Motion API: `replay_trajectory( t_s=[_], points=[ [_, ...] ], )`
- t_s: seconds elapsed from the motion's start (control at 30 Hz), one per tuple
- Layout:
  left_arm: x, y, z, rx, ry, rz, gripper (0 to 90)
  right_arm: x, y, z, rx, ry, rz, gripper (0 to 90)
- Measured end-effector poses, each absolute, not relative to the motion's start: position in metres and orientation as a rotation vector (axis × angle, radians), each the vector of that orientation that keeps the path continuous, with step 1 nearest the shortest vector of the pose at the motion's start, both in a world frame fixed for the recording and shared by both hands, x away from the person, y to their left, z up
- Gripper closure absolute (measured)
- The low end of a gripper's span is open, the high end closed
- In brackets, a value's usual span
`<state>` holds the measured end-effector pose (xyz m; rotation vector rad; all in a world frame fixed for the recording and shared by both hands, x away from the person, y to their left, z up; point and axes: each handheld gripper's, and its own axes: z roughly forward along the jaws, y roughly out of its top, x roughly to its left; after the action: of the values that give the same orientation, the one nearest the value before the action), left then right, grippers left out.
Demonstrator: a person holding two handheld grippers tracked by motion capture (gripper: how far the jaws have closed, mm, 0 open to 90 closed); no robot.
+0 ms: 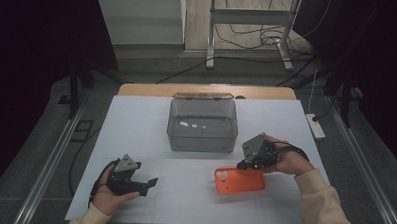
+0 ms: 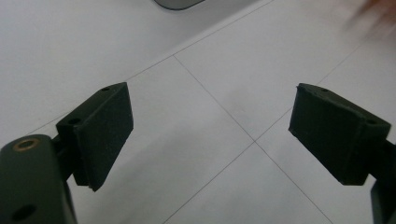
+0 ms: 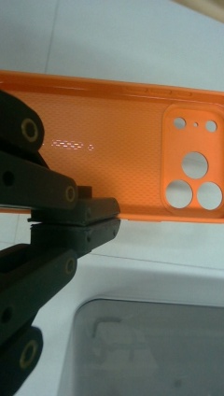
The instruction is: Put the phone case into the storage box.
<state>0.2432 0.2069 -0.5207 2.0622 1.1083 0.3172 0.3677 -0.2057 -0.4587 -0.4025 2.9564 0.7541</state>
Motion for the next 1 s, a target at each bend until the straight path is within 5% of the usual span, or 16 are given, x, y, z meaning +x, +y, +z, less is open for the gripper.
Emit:
replay_trajectory(
  t_s=[1.0],
  points=[
    [0.2434,0.207,-0.5205,2.052,1.114,0.312,13.8,0.3589,-0.2055,-0.4519,0.086,2.839,0.862,88.3]
  ],
)
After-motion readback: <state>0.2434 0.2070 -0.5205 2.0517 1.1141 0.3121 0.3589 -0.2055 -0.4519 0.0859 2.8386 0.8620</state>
